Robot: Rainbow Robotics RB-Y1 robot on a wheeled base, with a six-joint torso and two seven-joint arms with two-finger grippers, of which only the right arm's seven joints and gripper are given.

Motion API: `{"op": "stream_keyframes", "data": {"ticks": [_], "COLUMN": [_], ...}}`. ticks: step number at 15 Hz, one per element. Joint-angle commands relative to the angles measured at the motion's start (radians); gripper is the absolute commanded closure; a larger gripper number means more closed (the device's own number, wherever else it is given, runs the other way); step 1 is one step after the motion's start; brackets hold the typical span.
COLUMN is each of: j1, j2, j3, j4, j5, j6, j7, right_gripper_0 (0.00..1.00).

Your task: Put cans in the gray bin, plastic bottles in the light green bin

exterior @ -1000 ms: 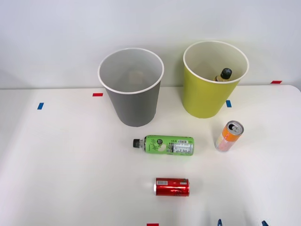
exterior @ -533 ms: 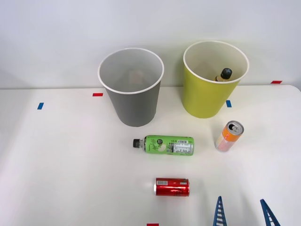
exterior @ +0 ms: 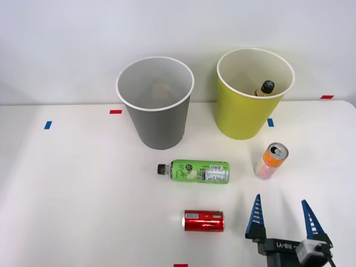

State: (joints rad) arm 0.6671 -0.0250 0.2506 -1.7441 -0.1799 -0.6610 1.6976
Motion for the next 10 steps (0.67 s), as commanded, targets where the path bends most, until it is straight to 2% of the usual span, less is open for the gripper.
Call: {"op": "stream_keyframes", "data": {"ticks": [1,10], "j1": [-0.08,-0.23], "j2": [0.022,0.042], "j3": [-0.048,-0.116], "j4": [-0.002,0.0], "j5": [0.014,0.022], "j6": [0.083,0.271], "j7": [0.002,0.011], "right_gripper_0": [0.0,0.0]}}
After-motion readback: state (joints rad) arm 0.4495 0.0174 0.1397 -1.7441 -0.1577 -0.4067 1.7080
